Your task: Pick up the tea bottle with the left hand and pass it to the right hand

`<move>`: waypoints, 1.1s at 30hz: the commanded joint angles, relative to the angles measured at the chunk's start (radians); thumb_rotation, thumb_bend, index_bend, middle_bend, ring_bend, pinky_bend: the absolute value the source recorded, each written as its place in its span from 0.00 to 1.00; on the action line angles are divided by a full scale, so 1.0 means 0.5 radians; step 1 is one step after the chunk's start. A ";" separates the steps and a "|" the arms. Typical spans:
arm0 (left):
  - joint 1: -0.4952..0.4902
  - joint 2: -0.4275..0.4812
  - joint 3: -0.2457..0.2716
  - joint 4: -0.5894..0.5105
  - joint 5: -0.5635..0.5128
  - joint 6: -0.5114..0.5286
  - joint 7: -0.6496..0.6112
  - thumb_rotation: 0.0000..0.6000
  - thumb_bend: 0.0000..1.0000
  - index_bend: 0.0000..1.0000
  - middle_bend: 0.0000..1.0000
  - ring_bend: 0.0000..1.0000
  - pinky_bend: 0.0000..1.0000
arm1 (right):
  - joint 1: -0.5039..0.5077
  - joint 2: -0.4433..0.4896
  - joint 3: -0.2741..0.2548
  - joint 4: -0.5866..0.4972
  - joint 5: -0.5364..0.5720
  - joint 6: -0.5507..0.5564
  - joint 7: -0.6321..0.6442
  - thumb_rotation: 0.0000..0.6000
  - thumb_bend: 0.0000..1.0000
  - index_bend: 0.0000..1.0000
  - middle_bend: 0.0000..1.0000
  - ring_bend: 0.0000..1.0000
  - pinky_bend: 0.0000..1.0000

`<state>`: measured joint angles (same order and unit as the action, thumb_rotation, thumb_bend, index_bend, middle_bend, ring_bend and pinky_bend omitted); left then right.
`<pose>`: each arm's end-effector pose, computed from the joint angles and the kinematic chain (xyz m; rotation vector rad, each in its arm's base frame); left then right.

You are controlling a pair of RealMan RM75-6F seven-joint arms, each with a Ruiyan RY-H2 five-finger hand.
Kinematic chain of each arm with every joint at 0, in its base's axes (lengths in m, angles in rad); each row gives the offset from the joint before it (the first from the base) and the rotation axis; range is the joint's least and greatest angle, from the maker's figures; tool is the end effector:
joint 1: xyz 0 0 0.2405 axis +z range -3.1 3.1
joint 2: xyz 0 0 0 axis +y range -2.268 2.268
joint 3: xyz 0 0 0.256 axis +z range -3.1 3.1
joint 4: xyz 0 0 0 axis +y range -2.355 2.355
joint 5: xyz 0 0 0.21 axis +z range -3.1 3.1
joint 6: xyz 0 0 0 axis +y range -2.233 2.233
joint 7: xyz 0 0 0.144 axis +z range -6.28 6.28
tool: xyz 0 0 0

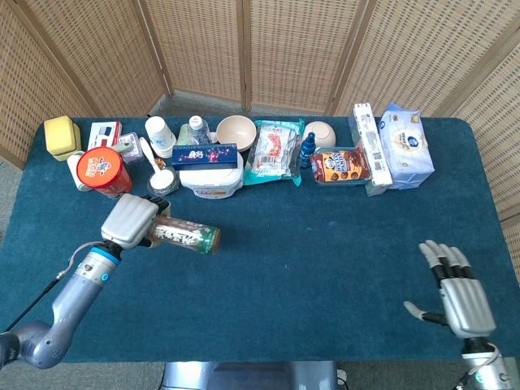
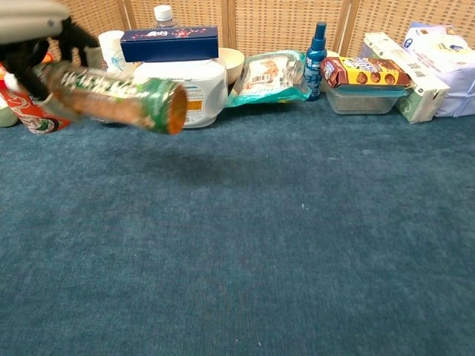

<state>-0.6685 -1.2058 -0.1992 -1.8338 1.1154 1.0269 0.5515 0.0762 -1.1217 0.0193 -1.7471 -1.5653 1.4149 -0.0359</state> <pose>-0.1423 0.3235 0.0801 -1.8618 -0.7175 -0.8477 -0.2807 -0.1685 0.1306 1.4729 -1.0323 0.9523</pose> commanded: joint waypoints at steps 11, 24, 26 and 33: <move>-0.408 -0.265 -0.158 -0.209 -0.633 0.110 0.515 1.00 0.17 0.58 0.53 0.51 0.65 | 0.190 -0.092 0.163 -0.691 0.444 -0.123 -0.904 0.95 0.00 0.00 0.00 0.00 0.00; -0.697 -0.539 -0.242 -0.164 -0.929 0.260 0.673 1.00 0.17 0.58 0.53 0.51 0.65 | 0.360 -0.508 0.262 -1.044 0.900 0.144 -1.975 1.00 0.00 0.00 0.00 0.00 0.00; -0.730 -0.586 -0.263 -0.151 -0.967 0.276 0.662 1.00 0.17 0.58 0.53 0.51 0.65 | 0.394 -0.550 0.271 -1.071 0.963 0.161 -2.058 1.00 0.00 0.00 0.00 0.00 0.00; -0.818 -0.724 -0.285 -0.074 -1.065 0.348 0.653 1.00 0.17 0.58 0.53 0.51 0.65 | 0.530 -0.740 0.324 -1.150 1.167 0.279 -2.351 1.00 0.00 0.00 0.00 0.00 0.00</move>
<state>-1.0699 -1.5581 -0.3390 -1.8794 0.5906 1.1923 0.8799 0.3181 -1.4627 0.1692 -2.3044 -1.0073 1.5314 -1.1797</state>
